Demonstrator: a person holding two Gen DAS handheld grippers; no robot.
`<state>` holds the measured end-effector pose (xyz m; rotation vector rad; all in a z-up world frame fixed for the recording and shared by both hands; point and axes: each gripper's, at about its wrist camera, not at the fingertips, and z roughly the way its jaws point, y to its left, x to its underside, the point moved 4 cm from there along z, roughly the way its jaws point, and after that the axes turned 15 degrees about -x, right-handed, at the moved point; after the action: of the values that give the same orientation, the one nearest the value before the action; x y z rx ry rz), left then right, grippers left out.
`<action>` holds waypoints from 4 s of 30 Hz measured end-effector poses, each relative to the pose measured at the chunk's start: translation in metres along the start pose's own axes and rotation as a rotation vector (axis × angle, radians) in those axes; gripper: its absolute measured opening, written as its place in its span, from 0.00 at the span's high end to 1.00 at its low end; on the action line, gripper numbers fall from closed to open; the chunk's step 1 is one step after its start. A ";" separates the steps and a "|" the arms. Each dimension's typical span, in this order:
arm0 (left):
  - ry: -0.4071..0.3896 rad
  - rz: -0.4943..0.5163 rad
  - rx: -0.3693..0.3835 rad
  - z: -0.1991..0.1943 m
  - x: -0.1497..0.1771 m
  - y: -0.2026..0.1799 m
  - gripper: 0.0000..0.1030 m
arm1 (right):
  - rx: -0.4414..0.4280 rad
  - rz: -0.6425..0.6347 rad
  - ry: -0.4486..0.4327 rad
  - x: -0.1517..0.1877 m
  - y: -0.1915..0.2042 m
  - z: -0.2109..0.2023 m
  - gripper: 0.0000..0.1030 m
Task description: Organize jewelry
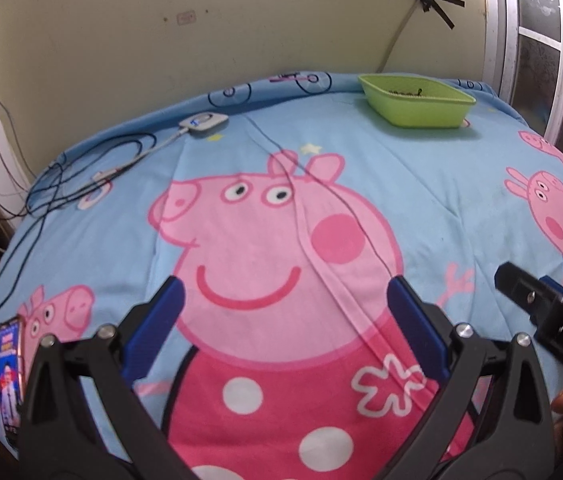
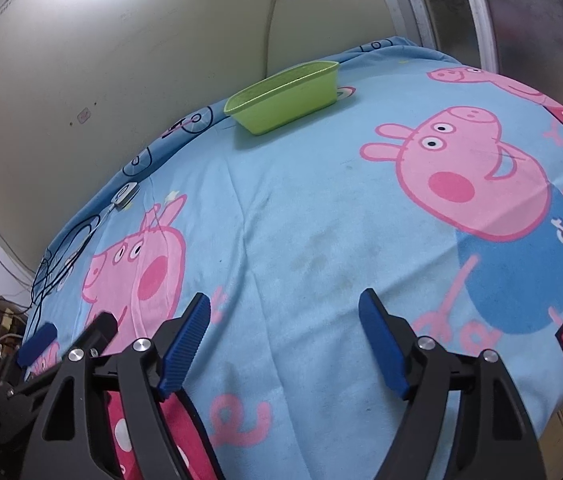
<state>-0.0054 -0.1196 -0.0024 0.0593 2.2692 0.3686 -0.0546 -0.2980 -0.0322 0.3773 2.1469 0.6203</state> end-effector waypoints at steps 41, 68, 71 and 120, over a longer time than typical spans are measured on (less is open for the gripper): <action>0.132 0.045 0.130 0.043 -0.016 -0.049 0.06 | -0.003 -0.017 -0.050 -0.049 -0.024 0.029 0.44; 0.161 0.019 0.136 0.049 -0.014 -0.048 0.06 | -0.136 0.017 -0.055 -0.049 -0.024 0.030 0.21; 0.157 0.019 0.122 0.049 -0.014 -0.047 0.06 | -0.148 0.005 -0.047 -0.047 -0.021 0.030 0.21; 0.066 -0.061 0.046 0.033 -0.017 -0.025 0.06 | -0.189 -0.014 -0.089 -0.043 -0.016 0.016 0.21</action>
<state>0.0328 -0.1377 -0.0177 0.0010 2.3390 0.2900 -0.0170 -0.3263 -0.0212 0.2813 1.9851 0.7764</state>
